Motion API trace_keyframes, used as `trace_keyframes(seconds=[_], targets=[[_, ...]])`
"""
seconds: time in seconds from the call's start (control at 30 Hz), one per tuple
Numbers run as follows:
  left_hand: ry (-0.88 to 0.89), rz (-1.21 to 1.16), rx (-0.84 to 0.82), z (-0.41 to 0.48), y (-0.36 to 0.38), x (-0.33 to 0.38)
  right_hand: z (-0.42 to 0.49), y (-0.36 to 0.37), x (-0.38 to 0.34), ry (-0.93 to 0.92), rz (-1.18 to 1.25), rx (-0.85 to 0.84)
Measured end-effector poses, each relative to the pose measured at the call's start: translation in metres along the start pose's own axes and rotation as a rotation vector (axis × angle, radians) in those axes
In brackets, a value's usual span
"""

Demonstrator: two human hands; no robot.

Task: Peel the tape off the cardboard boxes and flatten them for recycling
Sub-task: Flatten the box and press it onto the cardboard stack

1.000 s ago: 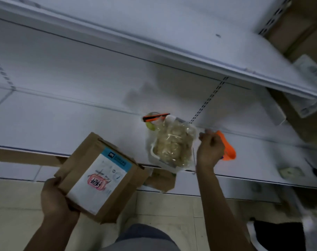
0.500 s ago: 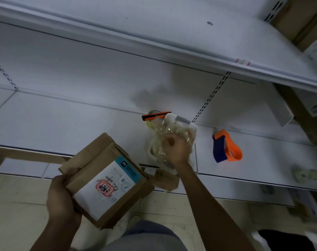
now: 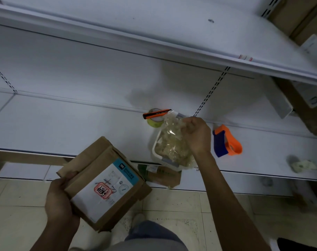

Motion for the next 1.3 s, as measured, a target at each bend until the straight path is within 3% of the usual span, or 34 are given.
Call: trace_keyframes(seconds=[0.13, 0.2, 0.27, 0.4, 0.57, 0.67, 0.87, 1.0, 1.1, 1.23, 1.3], targets=[[0.002, 0.018, 0.005, 0.001, 0.003, -0.004, 0.006, 0.004, -0.011, -0.025, -0.093, -0.609], [0.013, 0.031, 0.019, 0.001, 0.007, -0.004, 0.002, 0.002, -0.015, 0.007, -0.028, -0.773], [0.018, 0.033, 0.025, 0.002, 0.01, -0.005, 0.008, -0.007, -0.021, -0.019, -0.031, -0.694], [-0.006, 0.02, 0.043, 0.007, 0.014, -0.005, 0.03, -0.031, -0.026, -0.066, -0.151, -0.318], [-0.046, -0.03, 0.036, 0.01, 0.024, 0.0, 0.024, -0.022, -0.032, 0.139, 0.272, -0.461], [-0.024, -0.034, 0.023, 0.005, 0.032, 0.006, 0.031, -0.022, -0.028, 0.26, 0.403, -0.347], [-0.012, -0.142, 0.019, 0.007, 0.042, 0.018, 0.034, -0.027, -0.021, -0.042, 0.051, 0.012], [-0.029, -0.227, -0.023, -0.002, 0.052, 0.033, 0.014, -0.015, -0.016, -0.012, 0.118, 0.154], [-0.096, -0.278, -0.049, -0.006, 0.052, 0.039, 0.005, -0.01, -0.005, 0.129, 0.263, 0.285], [-0.149, -0.298, -0.123, -0.008, 0.055, 0.037, 0.0, 0.004, 0.014, 0.58, 0.598, 0.339], [-0.17, -0.293, -0.134, -0.01, 0.055, 0.033, -0.005, 0.008, 0.013, 0.756, 0.906, 0.352]])
Point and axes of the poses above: each hand's wrist, its own z-axis towards the middle knuckle, its own y-axis out of the palm, x = y × z, the point moved 4 cm from there along z, towards the middle knuckle, and after that the axes turned 10 degrees about -y, right-handed, at the moved point
